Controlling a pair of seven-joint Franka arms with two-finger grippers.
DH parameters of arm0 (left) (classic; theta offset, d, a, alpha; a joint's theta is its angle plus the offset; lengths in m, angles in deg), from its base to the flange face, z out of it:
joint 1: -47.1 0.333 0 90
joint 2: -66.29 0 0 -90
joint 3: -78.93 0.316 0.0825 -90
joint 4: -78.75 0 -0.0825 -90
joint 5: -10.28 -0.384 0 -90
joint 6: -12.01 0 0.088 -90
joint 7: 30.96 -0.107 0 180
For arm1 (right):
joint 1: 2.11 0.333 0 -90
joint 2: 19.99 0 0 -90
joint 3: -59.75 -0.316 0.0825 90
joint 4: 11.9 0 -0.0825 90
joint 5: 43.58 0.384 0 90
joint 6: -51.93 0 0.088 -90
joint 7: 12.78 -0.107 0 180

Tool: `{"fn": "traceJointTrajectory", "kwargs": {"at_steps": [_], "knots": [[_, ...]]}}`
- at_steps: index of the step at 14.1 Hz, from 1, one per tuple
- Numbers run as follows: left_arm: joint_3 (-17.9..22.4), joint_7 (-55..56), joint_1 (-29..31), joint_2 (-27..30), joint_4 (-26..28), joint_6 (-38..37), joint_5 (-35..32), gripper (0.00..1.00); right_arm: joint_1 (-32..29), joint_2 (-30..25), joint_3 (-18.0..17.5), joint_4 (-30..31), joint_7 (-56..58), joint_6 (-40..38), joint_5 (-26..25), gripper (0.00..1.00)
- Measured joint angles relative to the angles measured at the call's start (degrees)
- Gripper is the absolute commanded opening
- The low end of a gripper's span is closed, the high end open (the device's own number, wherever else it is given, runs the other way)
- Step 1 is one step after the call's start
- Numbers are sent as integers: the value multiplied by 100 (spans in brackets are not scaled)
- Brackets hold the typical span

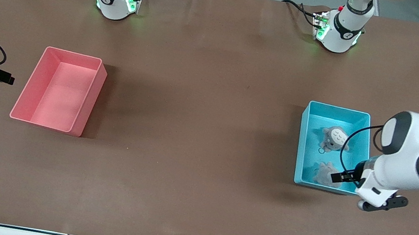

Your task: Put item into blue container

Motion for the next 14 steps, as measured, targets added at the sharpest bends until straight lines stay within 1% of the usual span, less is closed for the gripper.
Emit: {"fn": "traceJointTrajectory", "kwargs": {"at_steps": [4, 7, 9, 11, 14], "knots": [[1, -338, 5, 772, -239, -742, 0, 100, 0, -151, -8, -76, 1, -325, 26, 100], [3, -973, 13, 1042, -525, -1442, 0, 100, -1, -528, -2, -51, 1, -580, 26, 100], [12, -1196, 17, 1257, -641, -1732, 0, 100, -1, -922, 7, 152, 2, -626, 26, 100], [9, -1337, 17, 1570, -673, -2210, 0, 100, -2, -1326, 11, 451, 4, -632, 25, 100], [22, -1851, 35, 1975, -666, -2763, 119, 100, -2, -1750, 10, 788, 33, -629, 24, 100]]}}
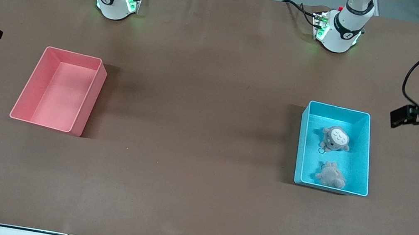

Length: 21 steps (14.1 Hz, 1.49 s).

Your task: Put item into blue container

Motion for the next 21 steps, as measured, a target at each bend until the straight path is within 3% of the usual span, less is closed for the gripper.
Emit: {"fn": "traceJointTrajectory", "kwargs": {"at_steps": [2, 6, 10, 21], "knots": [[58, -148, 78, 230, 95, -129, 281, 100, 0, -187, -6, 157, 15, 1, 0, 100], [644, -257, -261, 846, 890, -82, 586, 100, 0, -441, -10, 374, 116, 28, -8, 100], [723, -229, -466, 1324, 1517, 194, 621, 100, 0, -595, -23, 385, 156, 49, -8, 100], [734, -240, -498, 1399, 1427, 330, 621, 100, 0, -682, -41, 239, 166, 78, -8, 100]]}}
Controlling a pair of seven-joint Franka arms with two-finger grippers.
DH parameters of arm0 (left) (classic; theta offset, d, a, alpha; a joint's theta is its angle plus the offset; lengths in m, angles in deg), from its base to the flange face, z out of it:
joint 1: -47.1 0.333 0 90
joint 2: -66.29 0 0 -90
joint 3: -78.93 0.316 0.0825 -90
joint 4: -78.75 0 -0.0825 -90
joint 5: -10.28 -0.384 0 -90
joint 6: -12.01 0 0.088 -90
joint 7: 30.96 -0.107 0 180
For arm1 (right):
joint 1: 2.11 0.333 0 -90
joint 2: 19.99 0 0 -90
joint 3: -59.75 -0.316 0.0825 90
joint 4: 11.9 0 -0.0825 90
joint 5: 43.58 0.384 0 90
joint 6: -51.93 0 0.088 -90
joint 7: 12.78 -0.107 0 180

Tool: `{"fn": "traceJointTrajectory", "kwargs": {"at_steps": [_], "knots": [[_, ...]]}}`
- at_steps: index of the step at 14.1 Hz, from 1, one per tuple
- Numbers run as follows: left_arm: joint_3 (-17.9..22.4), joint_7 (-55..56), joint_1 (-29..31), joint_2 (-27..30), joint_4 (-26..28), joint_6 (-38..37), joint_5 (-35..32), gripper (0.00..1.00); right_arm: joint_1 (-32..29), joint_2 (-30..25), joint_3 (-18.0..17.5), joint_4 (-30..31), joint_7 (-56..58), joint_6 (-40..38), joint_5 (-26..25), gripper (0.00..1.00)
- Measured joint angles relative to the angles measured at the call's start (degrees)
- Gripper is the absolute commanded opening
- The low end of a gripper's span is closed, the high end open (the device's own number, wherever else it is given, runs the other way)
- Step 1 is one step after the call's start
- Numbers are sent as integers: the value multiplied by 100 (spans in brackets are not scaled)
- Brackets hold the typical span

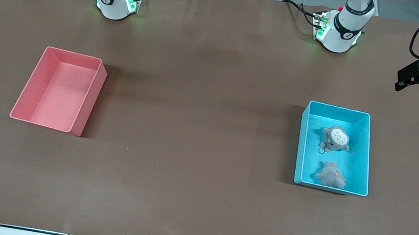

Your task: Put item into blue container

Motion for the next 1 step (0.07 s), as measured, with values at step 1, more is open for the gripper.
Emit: {"fn": "traceJointTrajectory", "kwargs": {"at_steps": [1], "knots": [[1, 0, 0, -16, -6, 0, 0, 100, 0, 0, 0, -28, 0, -1, 0, 100]]}}
